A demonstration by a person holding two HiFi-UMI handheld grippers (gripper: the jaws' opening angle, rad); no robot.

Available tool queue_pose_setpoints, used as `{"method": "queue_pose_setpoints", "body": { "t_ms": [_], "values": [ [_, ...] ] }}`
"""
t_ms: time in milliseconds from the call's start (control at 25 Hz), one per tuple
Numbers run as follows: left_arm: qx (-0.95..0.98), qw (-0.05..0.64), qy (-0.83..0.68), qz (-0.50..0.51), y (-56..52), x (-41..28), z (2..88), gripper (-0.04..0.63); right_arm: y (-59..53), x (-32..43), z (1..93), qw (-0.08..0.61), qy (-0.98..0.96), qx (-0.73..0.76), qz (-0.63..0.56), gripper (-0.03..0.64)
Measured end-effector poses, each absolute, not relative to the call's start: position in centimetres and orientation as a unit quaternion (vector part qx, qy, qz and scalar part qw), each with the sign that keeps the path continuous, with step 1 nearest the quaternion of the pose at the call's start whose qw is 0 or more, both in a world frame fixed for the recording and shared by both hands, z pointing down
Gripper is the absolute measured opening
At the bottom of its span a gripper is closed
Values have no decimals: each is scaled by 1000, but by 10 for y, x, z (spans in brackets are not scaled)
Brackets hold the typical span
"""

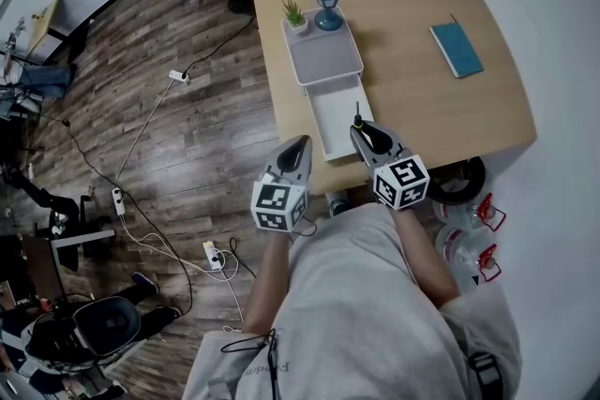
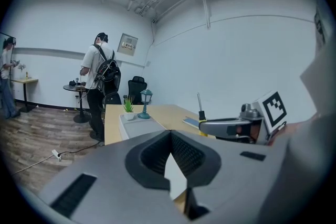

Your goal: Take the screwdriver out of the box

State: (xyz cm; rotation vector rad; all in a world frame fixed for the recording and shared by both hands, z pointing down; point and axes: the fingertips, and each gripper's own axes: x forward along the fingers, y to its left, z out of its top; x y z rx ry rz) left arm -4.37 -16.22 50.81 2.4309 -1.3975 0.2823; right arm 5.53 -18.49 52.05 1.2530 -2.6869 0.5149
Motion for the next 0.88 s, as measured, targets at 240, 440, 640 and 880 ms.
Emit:
{"method": "queue_pose_setpoints", "body": {
  "t_ms": [240,440,640,880],
  "values": [
    [844,176,-498,93,-159,-54,514,5,-185,51,524,71,-891,412,176,75],
    [840,183,-504,87,-156,-63,515,5,-184,42,530,79,-890,402,200,77],
    [833,184,-515,79,-155,-75,514,5,-184,32,534,77,-893,390,212,77],
    [826,194,-524,73,-155,-83,517,5,-184,27,535,78,-893,387,216,77]
  ]
}}
